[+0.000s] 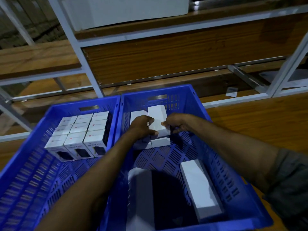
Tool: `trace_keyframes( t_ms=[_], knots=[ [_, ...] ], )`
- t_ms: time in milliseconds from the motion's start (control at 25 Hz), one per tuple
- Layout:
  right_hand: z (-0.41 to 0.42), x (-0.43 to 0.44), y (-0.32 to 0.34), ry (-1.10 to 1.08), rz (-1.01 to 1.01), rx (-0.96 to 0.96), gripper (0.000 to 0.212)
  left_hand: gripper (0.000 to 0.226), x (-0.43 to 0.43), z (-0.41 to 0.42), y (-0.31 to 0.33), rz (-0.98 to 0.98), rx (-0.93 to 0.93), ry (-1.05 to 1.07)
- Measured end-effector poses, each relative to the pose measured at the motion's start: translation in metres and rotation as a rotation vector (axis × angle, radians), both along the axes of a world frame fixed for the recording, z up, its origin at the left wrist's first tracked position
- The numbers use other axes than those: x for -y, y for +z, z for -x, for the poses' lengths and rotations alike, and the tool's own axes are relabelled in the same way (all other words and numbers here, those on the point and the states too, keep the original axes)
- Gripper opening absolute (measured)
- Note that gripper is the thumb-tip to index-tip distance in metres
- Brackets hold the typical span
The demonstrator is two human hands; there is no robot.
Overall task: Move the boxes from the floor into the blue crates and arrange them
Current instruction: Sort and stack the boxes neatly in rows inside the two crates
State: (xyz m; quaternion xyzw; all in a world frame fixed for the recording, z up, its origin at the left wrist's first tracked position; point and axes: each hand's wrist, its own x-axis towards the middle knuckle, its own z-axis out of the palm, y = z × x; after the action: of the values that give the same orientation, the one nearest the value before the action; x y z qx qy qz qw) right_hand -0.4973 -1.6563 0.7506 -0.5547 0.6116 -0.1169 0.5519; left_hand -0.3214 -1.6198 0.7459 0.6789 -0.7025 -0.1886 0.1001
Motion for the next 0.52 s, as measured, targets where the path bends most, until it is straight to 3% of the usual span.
trace_keyframes(
  t_ms=[80, 160, 200, 360, 520],
  knots=[
    [-0.003, 0.003, -0.006, 0.026, 0.003, -0.042, 0.02, 0.048, -0.002, 0.001, -0.003, -0.031, 0.078, -0.028],
    [-0.005, 0.003, -0.011, 0.059, 0.013, -0.075, 0.03, 0.044, -0.002, 0.002, -0.006, -0.053, 0.146, -0.059],
    [-0.005, 0.003, -0.011, 0.061, 0.017, -0.086, 0.032, 0.039, -0.003, 0.003, -0.007, -0.05, 0.172, -0.071],
    [-0.005, 0.002, -0.013, 0.055, 0.099, -0.152, 0.033, 0.055, -0.006, 0.006, -0.012, 0.003, 0.214, -0.077],
    [-0.006, 0.003, -0.021, 0.059, 0.169, -0.234, 0.032, 0.041, -0.008, 0.01, -0.012, 0.016, 0.291, -0.094]
  ],
)
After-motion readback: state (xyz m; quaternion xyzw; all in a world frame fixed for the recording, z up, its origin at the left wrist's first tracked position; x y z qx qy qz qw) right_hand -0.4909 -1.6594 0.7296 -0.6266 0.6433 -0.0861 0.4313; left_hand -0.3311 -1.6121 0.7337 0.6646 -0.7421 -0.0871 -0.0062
